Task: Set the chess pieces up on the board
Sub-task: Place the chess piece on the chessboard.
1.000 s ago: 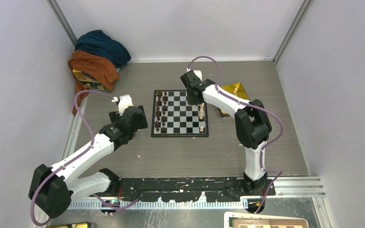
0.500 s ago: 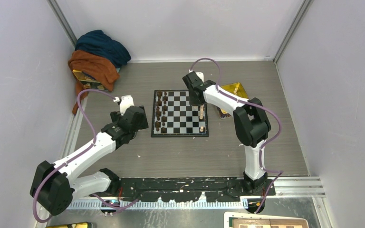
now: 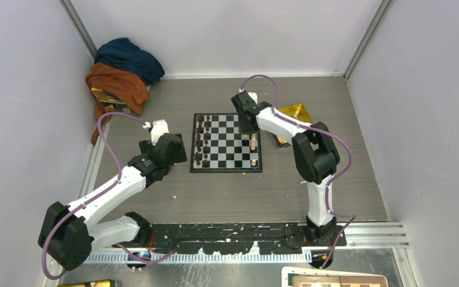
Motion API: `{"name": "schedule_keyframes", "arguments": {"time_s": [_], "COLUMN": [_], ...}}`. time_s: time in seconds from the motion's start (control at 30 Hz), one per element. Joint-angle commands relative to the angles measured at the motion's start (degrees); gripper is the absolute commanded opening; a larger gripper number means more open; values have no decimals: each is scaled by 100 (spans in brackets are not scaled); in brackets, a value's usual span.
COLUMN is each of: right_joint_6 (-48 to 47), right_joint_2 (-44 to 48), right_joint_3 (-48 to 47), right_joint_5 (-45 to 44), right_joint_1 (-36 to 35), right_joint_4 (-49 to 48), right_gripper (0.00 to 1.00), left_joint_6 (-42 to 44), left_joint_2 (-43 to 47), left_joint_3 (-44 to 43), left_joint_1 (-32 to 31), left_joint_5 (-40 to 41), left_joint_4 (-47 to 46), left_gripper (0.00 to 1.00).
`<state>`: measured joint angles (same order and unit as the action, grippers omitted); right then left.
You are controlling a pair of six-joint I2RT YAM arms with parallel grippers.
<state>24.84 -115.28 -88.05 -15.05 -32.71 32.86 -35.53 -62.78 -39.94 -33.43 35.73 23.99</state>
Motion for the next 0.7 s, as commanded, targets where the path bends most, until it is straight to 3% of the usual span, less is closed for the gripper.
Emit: {"name": "schedule_keyframes", "arguments": {"time_s": [0.0,0.5,0.67], "right_joint_6": [78,90,85], "right_joint_2": [-11,-77,-86], "right_joint_3": [-28,-93,-106], "right_joint_5": [24,72,90], "right_joint_1": [27,42,40], "right_joint_4": [-219,-184,-166], "right_gripper": [1,1,14], "left_joint_6": [61,99,99], "left_joint_2": [-19,-59,-58], "left_joint_3": [-197,-211,-198], "left_joint_1": [-32,-31,-27], "left_joint_5": [93,84,75], "left_joint_4": [-198,-206,-209], "left_gripper": [100,100,100]}}
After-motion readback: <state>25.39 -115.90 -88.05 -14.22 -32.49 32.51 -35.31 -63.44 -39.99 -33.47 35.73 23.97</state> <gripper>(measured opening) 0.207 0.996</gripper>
